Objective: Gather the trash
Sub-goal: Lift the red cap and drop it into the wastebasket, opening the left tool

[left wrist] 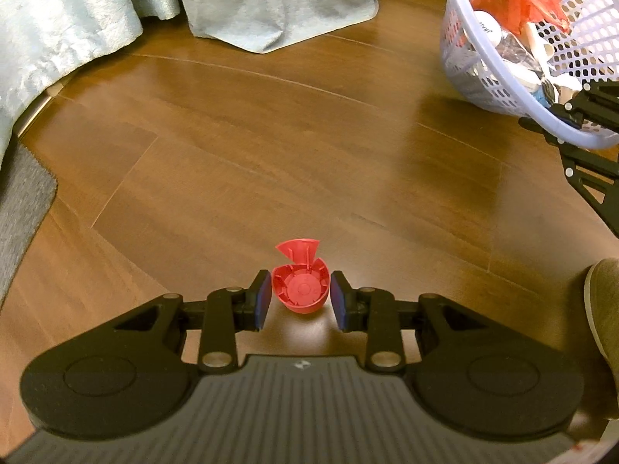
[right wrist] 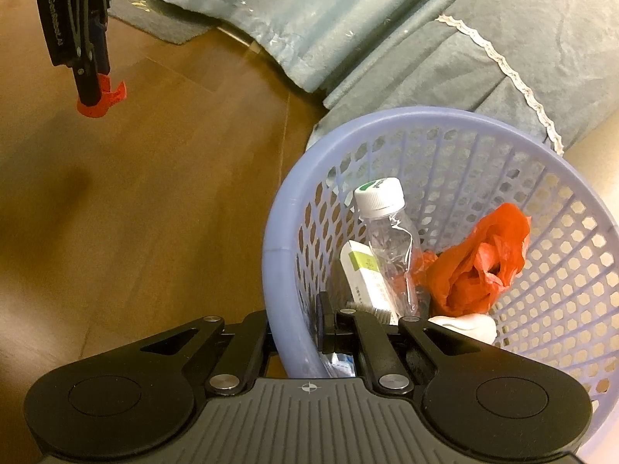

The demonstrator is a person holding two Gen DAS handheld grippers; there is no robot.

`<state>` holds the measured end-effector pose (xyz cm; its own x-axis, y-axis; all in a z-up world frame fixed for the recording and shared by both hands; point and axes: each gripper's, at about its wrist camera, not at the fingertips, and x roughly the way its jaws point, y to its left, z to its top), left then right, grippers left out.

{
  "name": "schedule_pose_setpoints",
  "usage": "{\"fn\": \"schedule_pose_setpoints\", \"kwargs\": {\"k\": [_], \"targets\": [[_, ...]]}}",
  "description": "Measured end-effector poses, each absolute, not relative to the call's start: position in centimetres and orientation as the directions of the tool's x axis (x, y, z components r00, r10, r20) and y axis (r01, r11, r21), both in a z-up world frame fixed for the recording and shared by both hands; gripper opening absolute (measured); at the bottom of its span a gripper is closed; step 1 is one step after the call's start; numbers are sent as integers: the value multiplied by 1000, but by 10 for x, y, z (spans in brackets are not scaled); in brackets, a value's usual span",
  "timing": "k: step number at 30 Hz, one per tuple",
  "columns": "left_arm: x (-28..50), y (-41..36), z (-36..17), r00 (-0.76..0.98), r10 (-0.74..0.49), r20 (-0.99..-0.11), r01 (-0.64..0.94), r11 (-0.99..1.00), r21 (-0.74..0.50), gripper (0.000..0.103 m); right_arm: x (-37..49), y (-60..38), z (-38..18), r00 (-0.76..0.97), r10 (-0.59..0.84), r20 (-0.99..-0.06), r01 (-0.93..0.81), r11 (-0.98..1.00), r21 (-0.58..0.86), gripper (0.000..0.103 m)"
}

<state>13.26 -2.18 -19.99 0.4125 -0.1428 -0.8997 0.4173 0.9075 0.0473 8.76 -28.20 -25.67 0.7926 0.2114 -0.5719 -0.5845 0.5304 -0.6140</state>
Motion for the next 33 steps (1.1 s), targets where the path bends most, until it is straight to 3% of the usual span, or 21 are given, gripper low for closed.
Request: {"fn": "schedule_pose_setpoints", "kwargs": {"k": [21, 33], "targets": [[110, 12, -170, 426, -120, -897, 354, 934, 43, 28, 69, -235, -214, 655, 446, -610, -755, 421, -503, 0], [97, 27, -106, 479, -163, -862, 349, 937, 17, 28, 41, -206, -191, 471, 622, -626, -880, 287, -378, 0]]}}
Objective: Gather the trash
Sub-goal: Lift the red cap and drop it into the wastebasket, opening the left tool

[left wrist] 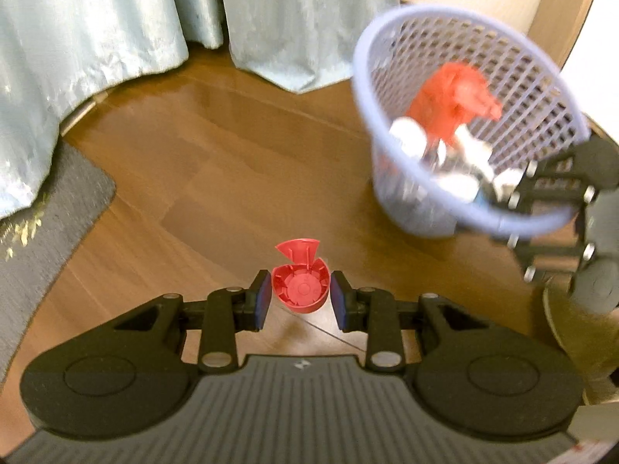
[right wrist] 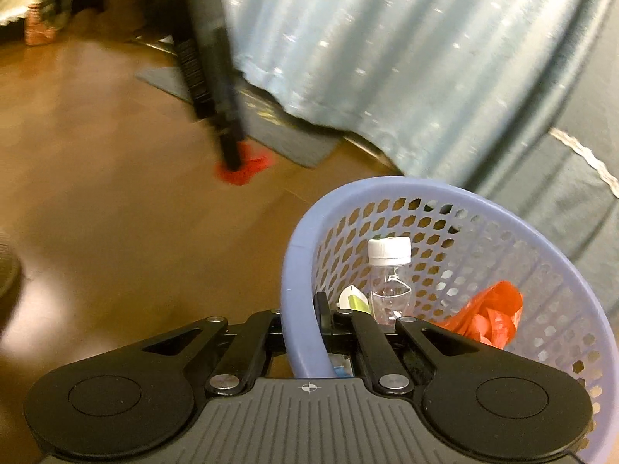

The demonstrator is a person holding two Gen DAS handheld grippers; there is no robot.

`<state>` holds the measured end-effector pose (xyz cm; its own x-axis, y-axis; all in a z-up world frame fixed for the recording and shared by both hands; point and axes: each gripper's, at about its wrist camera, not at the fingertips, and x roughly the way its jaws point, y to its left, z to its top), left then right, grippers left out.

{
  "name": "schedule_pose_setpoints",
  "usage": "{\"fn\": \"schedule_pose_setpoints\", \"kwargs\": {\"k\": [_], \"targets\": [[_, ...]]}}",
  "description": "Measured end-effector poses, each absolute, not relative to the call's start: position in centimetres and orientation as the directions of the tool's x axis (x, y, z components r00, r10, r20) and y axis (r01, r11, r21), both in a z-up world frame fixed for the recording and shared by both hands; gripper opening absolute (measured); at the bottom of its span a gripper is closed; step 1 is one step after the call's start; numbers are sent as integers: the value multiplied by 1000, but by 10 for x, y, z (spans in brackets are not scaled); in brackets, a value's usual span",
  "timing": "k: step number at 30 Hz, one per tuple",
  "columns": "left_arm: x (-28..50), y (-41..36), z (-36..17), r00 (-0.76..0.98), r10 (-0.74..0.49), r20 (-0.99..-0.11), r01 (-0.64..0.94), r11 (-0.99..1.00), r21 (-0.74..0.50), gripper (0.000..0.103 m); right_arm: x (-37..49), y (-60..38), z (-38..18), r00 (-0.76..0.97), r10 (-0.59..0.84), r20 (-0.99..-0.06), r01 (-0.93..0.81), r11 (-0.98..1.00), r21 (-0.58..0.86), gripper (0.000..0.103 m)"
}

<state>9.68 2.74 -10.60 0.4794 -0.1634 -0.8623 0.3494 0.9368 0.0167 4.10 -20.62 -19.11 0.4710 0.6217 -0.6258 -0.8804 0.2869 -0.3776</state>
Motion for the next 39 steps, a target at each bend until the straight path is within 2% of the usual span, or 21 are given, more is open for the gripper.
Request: {"fn": "schedule_pose_setpoints", "kwargs": {"k": [6, 16, 26, 28, 29, 30, 33, 39], "targets": [[100, 23, -65, 476, -217, -852, 394, 919, -13, 28, 39, -197, -181, 358, 647, -674, -932, 196, -306, 0], [119, -30, -15, 459, -313, -831, 518, 855, -36, 28, 51, -194, -160, 309, 551, -775, -951, 172, -256, 0], [152, -88, -20, 395, -359, -845, 596, 801, -62, 28, 48, -199, -152, 261, 462, -848, -965, 100, -242, 0], [157, -95, -28, 367, -368, -854, 595, 799, -89, 32, 51, -205, -154, 247, 460, -853, -969, 101, -226, 0], [161, -99, -33, 358, -366, -859, 588, 803, -98, 40, 53, -207, -155, 245, 462, -853, -970, 106, -221, 0], [163, -101, -36, 359, -362, -860, 585, 806, -95, 43, 55, -209, -155, 243, 463, -852, -970, 110, -216, 1], [160, -104, -38, 369, -353, -860, 578, 812, -85, 47, 57, -216, -155, 242, 470, -849, -970, 129, -205, 4], [143, -78, -35, 418, -314, -852, 497, 864, -75, 51, 56, -228, -149, 255, 464, -848, -966, 149, -209, 22]]}}
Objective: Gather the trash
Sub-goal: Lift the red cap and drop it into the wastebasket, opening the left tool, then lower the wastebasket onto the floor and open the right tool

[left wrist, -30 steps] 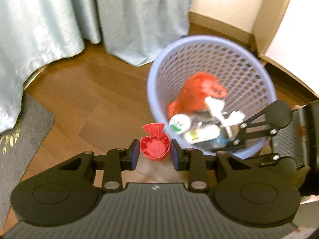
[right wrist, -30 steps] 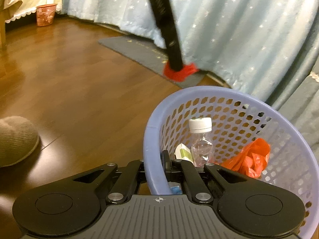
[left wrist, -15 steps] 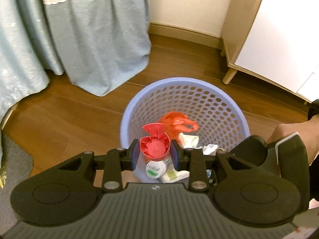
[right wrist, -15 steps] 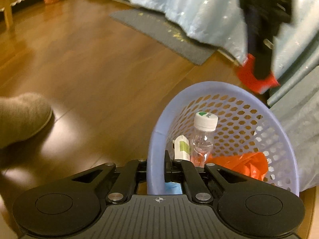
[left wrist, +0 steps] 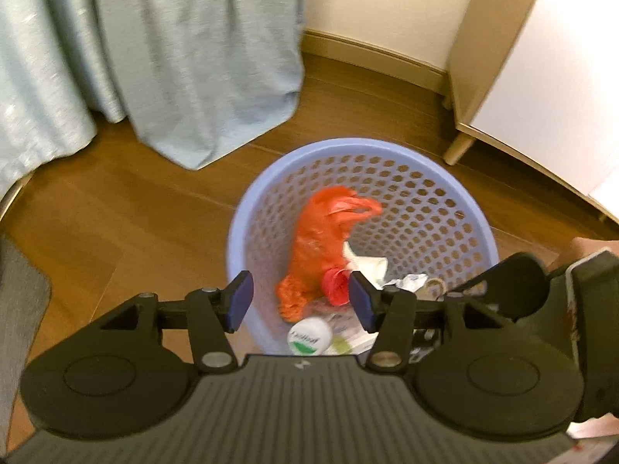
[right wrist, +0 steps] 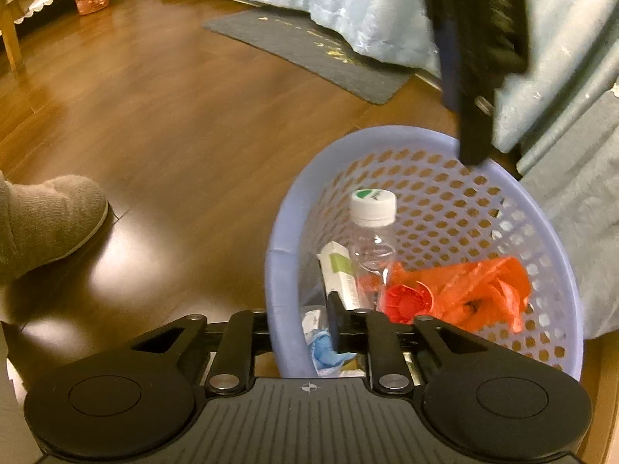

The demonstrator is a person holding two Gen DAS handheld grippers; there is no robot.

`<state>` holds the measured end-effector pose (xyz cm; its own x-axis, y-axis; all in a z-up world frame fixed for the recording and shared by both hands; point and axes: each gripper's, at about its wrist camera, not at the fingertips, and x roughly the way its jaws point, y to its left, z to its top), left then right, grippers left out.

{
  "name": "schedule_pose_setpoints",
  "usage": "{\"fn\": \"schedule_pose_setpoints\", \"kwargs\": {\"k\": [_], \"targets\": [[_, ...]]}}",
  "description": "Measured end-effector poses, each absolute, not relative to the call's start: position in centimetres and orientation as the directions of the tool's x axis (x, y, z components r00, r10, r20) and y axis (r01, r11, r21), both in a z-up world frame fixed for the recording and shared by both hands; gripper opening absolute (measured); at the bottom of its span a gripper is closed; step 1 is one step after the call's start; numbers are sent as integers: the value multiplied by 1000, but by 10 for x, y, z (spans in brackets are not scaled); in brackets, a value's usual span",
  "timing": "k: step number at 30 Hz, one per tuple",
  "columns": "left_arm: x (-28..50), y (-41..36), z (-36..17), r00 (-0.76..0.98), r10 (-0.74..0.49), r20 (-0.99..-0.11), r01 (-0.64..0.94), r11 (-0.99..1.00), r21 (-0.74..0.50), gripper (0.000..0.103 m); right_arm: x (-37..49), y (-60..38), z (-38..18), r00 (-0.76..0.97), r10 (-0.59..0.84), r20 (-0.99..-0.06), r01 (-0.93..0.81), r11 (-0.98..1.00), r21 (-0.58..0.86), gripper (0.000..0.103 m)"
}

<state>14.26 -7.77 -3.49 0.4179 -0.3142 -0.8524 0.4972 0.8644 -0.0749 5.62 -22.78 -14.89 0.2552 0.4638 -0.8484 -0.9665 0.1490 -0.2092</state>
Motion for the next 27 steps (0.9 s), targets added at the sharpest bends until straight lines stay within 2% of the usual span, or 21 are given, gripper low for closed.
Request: {"fn": "schedule_pose_setpoints", "kwargs": {"k": [8, 15, 27], "targets": [[131, -56, -47, 433, -282, -856, 406, 909, -94, 51, 50, -235, -147, 286, 425, -859, -957, 95, -272, 42], [130, -50, -41, 462, -295, -837, 388, 915, -108, 51, 51, -244, -152, 283, 407, -868, -957, 57, -285, 45], [121, -48, -30, 449, -282, -847, 395, 914, -95, 51, 75, -266, -120, 183, 373, -910, -982, 119, -149, 46]]}}
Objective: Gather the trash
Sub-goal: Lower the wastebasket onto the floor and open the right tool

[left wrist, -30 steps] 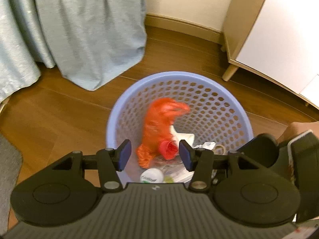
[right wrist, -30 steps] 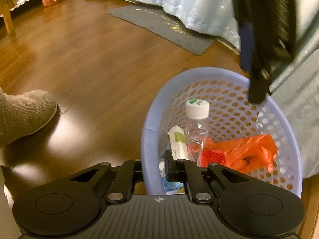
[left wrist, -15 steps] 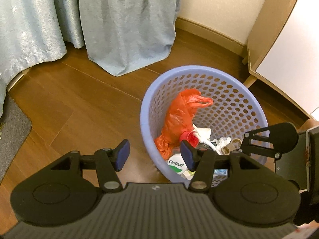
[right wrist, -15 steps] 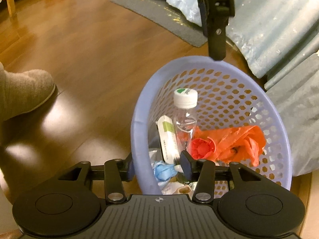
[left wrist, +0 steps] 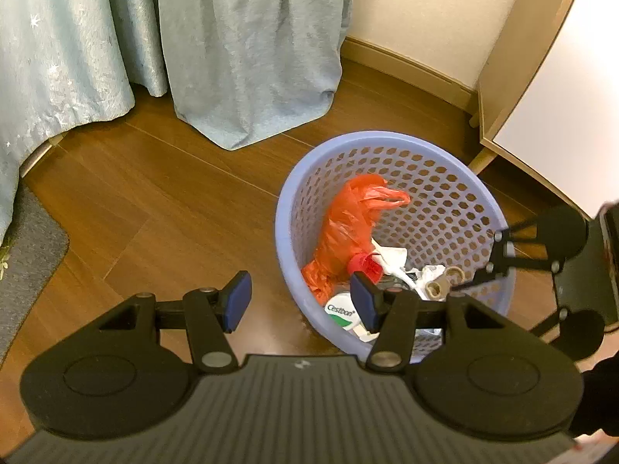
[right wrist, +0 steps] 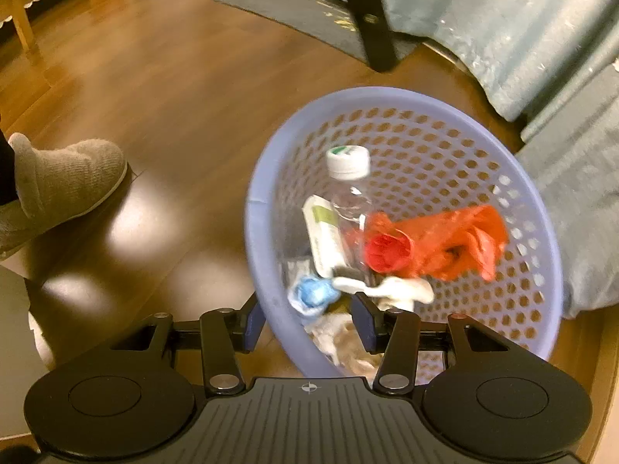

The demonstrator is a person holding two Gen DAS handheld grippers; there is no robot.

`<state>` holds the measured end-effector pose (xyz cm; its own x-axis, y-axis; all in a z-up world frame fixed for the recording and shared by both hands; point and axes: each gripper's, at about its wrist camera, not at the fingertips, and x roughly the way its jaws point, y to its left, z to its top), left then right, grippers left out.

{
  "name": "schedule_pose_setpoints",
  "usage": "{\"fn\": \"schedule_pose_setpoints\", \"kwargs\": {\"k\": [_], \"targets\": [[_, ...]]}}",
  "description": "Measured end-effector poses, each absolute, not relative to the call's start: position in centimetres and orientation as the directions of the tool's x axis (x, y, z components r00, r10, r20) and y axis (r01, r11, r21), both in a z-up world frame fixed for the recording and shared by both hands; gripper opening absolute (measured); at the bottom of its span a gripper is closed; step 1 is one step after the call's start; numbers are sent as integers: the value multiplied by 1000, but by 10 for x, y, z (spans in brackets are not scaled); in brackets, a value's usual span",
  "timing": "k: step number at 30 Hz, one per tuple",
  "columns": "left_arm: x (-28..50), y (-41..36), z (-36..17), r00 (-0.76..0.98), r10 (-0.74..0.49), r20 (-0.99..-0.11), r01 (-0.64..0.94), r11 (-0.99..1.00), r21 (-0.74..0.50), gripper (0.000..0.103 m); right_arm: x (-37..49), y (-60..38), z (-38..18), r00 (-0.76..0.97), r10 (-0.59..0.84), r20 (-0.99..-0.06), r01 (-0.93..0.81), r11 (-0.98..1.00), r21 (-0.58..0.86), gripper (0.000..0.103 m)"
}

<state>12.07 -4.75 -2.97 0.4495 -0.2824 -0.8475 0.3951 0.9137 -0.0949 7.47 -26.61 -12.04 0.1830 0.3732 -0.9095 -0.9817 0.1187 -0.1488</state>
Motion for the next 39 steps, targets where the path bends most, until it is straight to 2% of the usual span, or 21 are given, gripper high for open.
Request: {"fn": "schedule_pose_setpoints", "kwargs": {"k": [6, 14, 20, 22, 24, 26, 35, 39], "targets": [[112, -49, -4, 463, -264, -846, 402, 913, -65, 51, 72, -278, -93, 164, 345, -924, -985, 110, -133, 46], [101, -47, 39, 496, -254, -830, 371, 926, -62, 52, 74, -300, -48, 201, 350, -915, -968, 212, -132, 46], [94, -50, 71, 494, -235, -837, 355, 933, -53, 67, 89, -315, 10, 274, 364, -890, -919, 373, -130, 46], [91, -53, 85, 486, -236, -842, 350, 935, -60, 68, 93, -318, 32, 289, 364, -885, -900, 419, -121, 46], [87, -55, 99, 495, -231, -837, 345, 937, -55, 81, 96, -322, 57, 309, 375, -874, -885, 450, -119, 46], [81, -56, 116, 517, -219, -827, 320, 946, -50, 87, 97, -323, 80, 329, 378, -865, -876, 464, -130, 46], [43, -56, 169, 592, -173, -787, 208, 976, -59, 101, 76, -320, 159, 429, 352, -832, -883, 359, -303, 46], [17, -61, 180, 612, -172, -772, 173, 982, -81, 101, 58, -320, 170, 431, 370, -823, -868, 420, -266, 46]]}}
